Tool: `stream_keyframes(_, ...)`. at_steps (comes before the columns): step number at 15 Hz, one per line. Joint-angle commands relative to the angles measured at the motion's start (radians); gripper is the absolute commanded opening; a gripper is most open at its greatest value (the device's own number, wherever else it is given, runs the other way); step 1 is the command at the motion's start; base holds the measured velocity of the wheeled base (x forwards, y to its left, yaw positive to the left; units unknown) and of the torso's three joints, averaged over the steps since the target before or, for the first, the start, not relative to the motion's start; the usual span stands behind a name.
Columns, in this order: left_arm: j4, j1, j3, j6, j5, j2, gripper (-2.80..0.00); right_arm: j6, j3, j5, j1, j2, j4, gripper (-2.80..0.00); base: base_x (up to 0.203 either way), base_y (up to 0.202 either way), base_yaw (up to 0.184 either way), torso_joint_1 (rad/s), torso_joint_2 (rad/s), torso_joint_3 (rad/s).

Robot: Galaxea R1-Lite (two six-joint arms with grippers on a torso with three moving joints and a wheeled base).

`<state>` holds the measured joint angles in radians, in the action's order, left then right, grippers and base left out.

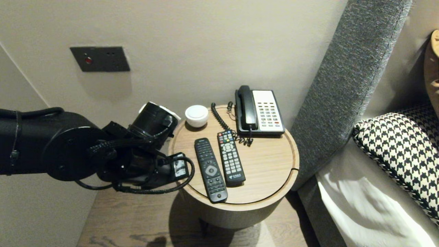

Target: Open the nightstand drawer

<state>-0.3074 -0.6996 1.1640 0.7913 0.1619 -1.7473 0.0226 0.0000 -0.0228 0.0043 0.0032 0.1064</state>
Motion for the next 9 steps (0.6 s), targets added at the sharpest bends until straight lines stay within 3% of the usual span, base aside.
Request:
stream_keyframes(1,0.013,-0.012,0.001,0.003,0.005,-0.032,-2.8,-0.001,0.04,0.0,0.0,0.0,0.001,-2.8,0.0,0.0,0.0,0.0,0.0,0.0)
stream_keyframes(4,0.045,-0.034,0.001,0.0,0.043,-0.067,-2.8,0.0,0.04,0.0,0.0,0.0,0.001,-2.8,0.0,0.0,0.0,0.0,0.0,0.0)
stream_keyframes(9,0.05,-0.052,0.004,-0.001,0.051,-0.094,-2.8,-0.001,0.04,0.0,0.0,0.0,0.001,-2.8,0.0,0.0,0.0,0.0,0.0,0.0)
